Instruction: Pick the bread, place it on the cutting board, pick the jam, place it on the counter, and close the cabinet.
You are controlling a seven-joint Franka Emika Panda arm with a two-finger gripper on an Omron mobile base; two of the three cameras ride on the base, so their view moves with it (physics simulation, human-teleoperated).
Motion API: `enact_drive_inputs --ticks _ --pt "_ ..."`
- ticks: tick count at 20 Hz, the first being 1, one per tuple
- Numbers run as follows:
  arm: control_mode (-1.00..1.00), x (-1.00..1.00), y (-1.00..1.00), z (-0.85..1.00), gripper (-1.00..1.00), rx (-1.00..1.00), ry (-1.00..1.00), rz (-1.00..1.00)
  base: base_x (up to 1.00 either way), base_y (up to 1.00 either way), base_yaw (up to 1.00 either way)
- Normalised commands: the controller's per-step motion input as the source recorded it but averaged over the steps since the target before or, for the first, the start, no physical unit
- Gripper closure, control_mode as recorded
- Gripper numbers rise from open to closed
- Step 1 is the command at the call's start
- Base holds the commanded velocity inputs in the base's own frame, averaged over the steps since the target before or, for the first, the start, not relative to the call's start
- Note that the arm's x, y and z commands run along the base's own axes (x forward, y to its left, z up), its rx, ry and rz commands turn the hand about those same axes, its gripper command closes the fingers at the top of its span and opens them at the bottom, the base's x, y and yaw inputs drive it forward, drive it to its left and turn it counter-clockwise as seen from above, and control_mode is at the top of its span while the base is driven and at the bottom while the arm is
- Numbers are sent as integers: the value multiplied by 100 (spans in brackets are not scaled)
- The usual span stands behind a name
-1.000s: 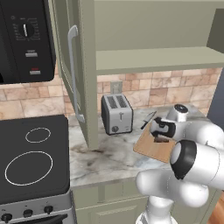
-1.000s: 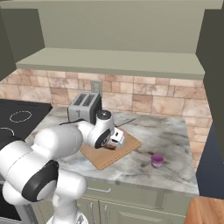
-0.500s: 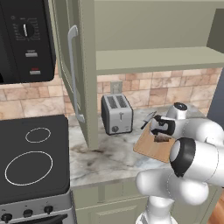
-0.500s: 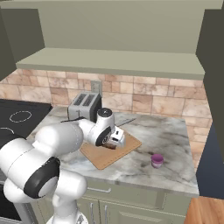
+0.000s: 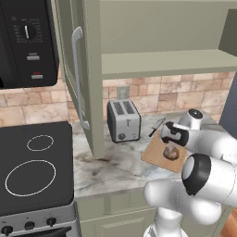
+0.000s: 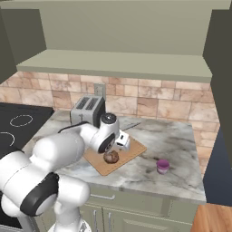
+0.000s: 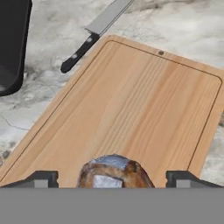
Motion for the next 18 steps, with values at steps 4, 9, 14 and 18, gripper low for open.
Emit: enact_drive_inputs --ticks 4,9,14,18 --pt "-100 -15 0 35 -100 0 -26 0 0 0 0" --pt "-100 -27 1 41 -100 -3 -34 3 0 0 0" --pt "-100 -31 12 35 -100 -8 -40 0 0 0 0" --pt "-100 -40 19 31 -100 -9 -38 0 0 0 0"
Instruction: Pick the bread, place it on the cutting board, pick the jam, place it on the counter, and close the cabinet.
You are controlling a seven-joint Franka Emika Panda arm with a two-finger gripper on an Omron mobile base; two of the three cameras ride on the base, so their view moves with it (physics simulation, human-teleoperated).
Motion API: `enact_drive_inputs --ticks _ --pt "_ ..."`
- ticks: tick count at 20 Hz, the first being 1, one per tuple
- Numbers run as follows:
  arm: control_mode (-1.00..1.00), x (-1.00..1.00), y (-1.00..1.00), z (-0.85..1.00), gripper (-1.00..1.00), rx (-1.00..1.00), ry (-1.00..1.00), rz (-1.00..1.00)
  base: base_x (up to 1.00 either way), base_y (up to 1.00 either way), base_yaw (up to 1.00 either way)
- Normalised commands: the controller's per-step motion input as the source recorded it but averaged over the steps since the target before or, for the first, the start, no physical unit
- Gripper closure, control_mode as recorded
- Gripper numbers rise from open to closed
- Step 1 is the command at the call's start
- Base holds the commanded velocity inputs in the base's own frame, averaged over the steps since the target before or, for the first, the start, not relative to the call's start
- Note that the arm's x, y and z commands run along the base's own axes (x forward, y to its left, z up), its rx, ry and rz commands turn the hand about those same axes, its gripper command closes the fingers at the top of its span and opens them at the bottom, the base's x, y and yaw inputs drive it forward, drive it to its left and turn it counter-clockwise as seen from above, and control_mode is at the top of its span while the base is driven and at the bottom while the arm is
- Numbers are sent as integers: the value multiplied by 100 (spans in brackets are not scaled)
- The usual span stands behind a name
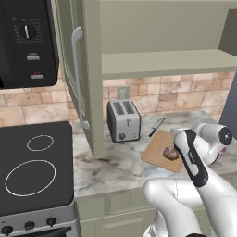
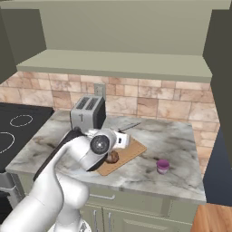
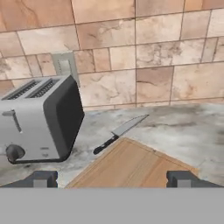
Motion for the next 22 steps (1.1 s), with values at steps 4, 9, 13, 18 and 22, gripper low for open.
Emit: enact_drive_inputs --ticks 4,9,13,18,22 --pt "-100 -38 23 26 -100 -7 -32 0 0 0 0" --pt "-100 -26 20 23 -100 -3 -21 0 0 0 0" --pt "-100 -20 24 27 -100 -4 -17 0 0 0 0" --pt "-100 -28 25 35 -100 -3 -12 0 0 0 0" --pt "-100 -32 26 30 -100 -3 -11 0 0 0 0"
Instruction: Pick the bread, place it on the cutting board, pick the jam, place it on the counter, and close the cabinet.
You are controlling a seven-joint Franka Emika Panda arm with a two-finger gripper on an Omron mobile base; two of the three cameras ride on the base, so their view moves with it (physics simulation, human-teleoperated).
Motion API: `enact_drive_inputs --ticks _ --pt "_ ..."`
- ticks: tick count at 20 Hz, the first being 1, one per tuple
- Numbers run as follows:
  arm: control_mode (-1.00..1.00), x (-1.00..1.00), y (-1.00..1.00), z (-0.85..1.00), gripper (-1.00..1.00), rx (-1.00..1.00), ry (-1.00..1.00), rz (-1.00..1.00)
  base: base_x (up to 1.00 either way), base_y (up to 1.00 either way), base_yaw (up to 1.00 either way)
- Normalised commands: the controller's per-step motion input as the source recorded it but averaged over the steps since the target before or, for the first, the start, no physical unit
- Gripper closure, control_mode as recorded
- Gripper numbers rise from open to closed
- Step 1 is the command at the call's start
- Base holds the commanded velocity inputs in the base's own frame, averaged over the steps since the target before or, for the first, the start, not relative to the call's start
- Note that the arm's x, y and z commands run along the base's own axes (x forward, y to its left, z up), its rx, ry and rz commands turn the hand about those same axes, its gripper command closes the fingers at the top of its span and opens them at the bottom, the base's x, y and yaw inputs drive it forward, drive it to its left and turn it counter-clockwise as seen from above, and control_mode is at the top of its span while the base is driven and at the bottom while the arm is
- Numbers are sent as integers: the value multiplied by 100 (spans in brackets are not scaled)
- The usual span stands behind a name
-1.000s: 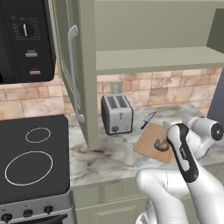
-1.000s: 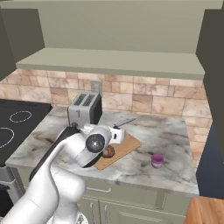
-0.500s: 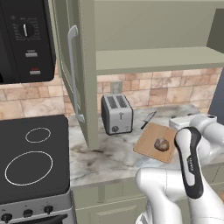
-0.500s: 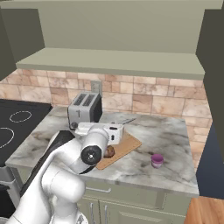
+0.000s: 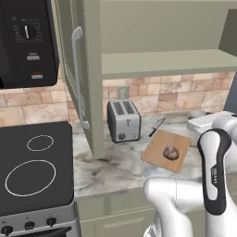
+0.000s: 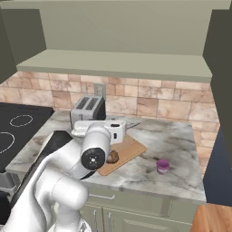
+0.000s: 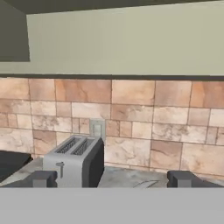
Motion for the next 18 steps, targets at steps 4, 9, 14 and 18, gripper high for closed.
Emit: enact_drive_inputs --ticks 4,9,14,18 --pt "-100 -23 28 26 -100 -5 -15 0 0 0 0" --pt "-100 -14 29 25 -100 -5 -19 0 0 0 0" --pt "-100 -9 32 20 -100 -4 -17 0 0 0 0" --pt "-100 -2 36 15 -100 -7 -19 0 0 0 0"
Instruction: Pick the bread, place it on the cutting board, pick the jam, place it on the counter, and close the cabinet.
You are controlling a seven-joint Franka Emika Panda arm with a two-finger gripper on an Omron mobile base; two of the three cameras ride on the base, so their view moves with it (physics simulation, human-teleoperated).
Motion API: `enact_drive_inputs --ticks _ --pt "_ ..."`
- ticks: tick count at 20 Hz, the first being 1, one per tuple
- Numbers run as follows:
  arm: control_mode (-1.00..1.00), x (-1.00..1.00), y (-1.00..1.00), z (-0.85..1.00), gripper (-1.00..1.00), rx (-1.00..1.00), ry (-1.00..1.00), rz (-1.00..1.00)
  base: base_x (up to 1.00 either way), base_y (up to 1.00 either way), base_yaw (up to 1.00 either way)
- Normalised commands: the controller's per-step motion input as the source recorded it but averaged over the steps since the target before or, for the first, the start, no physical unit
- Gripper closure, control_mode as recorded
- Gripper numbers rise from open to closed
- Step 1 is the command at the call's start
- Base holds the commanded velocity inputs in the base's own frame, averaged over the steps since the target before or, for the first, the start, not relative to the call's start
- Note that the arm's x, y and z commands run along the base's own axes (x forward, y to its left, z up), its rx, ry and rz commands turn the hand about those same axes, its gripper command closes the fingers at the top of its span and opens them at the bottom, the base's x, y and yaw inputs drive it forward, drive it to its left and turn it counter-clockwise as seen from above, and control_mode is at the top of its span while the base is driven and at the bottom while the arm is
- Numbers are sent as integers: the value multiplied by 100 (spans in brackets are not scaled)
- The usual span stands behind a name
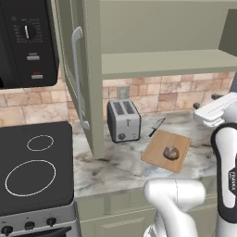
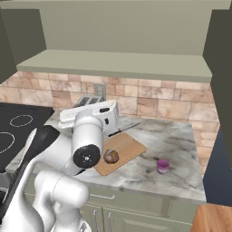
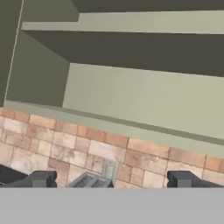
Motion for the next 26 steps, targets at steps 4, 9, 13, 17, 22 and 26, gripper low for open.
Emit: enact_drive_inputs --ticks 4,9,13,17,22,26 --pt "-100 0 36 13 -100 -5 -16 0 0 0 0" --pt "-100 -7 37 11 -100 -4 -14 0 0 0 0" --pt "-100 -25 35 16 -100 0 -6 0 0 0 0" --pt "-100 -49 35 18 -100 0 0 0 0 0 0" --pt "-100 -55 30 22 -100 0 0 -4 0 0 0" --pt "-100 -48 28 18 -100 0 0 -5 0 0 0"
